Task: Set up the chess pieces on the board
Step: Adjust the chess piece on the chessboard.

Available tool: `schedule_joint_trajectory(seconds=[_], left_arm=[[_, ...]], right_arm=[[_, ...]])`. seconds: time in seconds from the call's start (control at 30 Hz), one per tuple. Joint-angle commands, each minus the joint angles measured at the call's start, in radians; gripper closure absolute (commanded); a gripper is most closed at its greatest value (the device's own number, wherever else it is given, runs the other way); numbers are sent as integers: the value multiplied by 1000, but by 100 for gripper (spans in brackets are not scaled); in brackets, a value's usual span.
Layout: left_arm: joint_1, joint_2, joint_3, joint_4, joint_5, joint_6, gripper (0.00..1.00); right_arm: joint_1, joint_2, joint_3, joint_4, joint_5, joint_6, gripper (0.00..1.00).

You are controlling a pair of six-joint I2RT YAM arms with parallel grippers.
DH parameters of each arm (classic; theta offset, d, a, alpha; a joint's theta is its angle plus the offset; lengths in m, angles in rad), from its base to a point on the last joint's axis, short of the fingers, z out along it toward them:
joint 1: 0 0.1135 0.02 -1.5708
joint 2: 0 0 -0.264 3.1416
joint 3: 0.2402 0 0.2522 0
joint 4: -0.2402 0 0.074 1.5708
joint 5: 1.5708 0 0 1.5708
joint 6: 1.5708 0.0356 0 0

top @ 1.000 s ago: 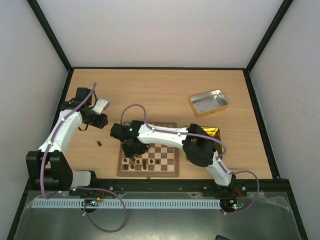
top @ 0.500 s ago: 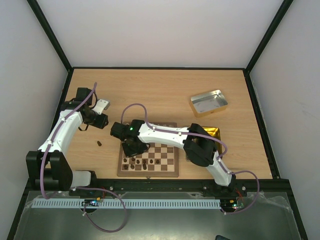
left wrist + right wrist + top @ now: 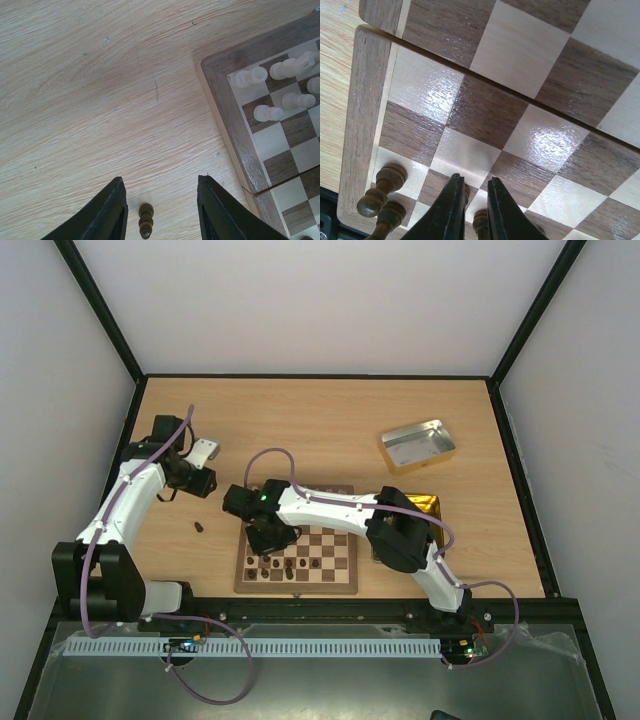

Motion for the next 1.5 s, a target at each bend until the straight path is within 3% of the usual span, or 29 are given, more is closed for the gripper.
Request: schedule_joint_trajectory(seconds=[0.0, 0.87, 1.23, 1.47], left_arm=[[-4, -15, 11, -19, 14, 7, 60], [-6, -1, 9, -5, 17, 7, 59], [-6, 2, 12, -2, 14, 7, 60], [-6, 2, 32, -12, 9, 10, 60]], right_arm=[[-5, -39, -13, -4, -11, -3, 88], [9, -9, -4, -13, -58, -38, 92], [-23, -30, 21, -13, 17, -9, 86], [-89, -93, 46, -41, 102, 10, 71]])
